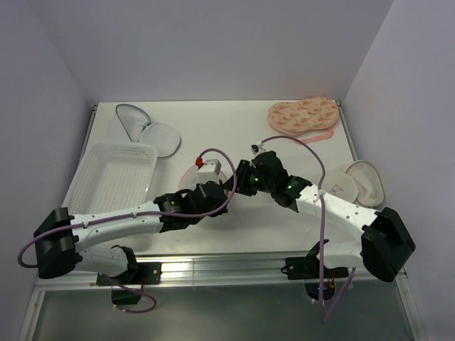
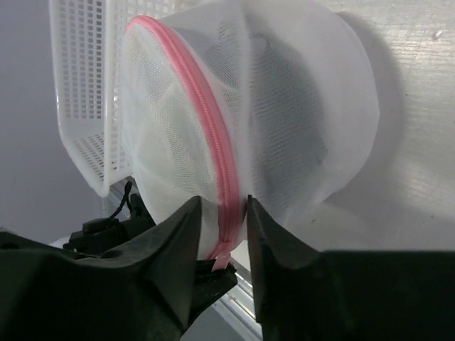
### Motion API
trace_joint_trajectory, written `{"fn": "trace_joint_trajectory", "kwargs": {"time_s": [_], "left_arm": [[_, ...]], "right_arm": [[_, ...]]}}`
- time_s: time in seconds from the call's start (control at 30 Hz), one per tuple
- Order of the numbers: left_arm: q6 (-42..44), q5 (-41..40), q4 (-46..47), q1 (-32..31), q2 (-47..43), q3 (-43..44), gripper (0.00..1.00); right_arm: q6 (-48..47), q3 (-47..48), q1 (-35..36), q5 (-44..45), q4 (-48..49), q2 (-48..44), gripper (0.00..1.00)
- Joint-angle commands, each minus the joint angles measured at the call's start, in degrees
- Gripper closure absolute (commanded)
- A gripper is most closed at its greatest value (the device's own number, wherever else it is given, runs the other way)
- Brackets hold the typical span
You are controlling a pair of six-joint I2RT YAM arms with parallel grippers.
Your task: Place the bra in the laundry bag and zip it closed
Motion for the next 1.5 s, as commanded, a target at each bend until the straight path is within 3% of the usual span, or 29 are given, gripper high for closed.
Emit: {"fn": "trace_joint_trajectory", "kwargs": {"time_s": [0.0,0.23,0.5,0.97,1.2,1.47], "left_arm": [[0.31,0.45,1.41,0.17,-1.64,0.48,1.0],[-1.54,0.01,0.09,0.17,-4.89,-2.68,1.0],[-5.93,-2.1,-4.83,0.08,-13.67,-8.92,1.0],[-12.18,-8.87,-16.17,2.27,-20.97,-13.76,1.0],[-11.21,-9.22,-16.52,6.49,-23.61,-14.38,1.0],[-7.7,-7.99,-14.06,6.84,-21.94,-12.09,1.0]], "right_arm": [[0.37,-0.09,0.47,1.4,2.83,0.84,0.63],[-0.68,2.54,0.03,3.16,1.16,2.34,0.81],[-2.35,5.0,-3.04,1.58,0.63,4.8,0.92],[-4.99,5.09,-5.68,-0.36,-0.33,4.98,0.97],[-5.52,4.57,-6.3,-0.71,-0.6,4.62,0.97],[-5.25,4.13,-6.39,-1.68,0.37,4.63,0.98]]}}
